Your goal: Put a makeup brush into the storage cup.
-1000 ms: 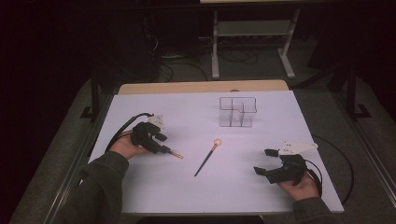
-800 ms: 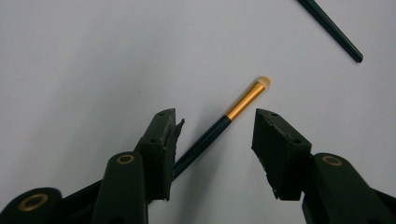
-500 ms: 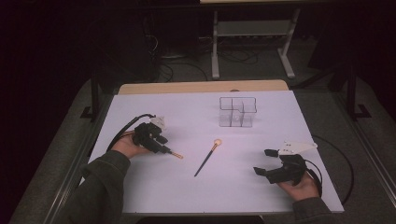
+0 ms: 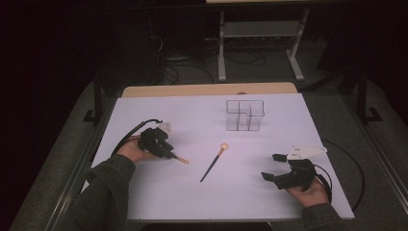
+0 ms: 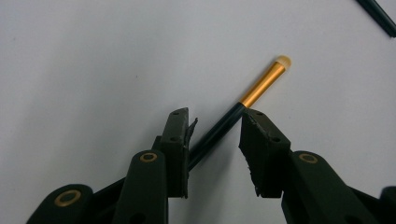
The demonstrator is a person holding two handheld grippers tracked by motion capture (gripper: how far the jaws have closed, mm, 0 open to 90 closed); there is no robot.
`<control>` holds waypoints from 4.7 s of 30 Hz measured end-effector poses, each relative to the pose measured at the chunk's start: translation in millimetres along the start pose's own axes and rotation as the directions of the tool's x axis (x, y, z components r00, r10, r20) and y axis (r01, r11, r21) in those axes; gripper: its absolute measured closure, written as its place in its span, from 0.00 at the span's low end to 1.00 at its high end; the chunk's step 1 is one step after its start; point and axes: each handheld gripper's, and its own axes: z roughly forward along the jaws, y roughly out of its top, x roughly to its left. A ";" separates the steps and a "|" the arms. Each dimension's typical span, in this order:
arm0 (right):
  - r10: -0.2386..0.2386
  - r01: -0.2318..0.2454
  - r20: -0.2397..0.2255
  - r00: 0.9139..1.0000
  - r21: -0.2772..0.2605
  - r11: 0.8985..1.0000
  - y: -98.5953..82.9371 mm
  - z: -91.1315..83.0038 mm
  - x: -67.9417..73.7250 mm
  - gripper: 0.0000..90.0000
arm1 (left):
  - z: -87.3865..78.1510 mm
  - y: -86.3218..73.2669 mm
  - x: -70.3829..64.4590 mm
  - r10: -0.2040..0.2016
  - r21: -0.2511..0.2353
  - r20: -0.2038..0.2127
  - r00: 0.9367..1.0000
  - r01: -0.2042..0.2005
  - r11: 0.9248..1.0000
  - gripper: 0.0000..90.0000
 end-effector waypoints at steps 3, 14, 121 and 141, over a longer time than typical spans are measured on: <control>0.002 -0.002 -0.001 1.000 0.001 1.000 -0.1 0.0 0.2 0.17 | 1.9 -0.5 0.7 -0.004 0.002 0.001 1.000 0.004 1.000 0.70; 0.001 -0.001 0.000 1.000 -0.009 1.000 -0.2 -1.9 0.2 0.17 | 6.0 0.4 -1.8 0.033 0.039 0.000 0.999 -0.033 0.999 0.83; -0.093 0.107 -0.320 0.943 0.026 0.994 115.5 38.5 30.0 0.30 | -43.3 38.1 -94.9 0.113 -0.305 0.052 0.992 -0.092 0.948 0.92; -0.102 0.131 -0.420 0.902 0.040 0.991 128.0 56.7 38.1 0.46 | -37.7 51.2 -102.6 0.152 -0.319 0.069 0.986 -0.122 0.940 0.92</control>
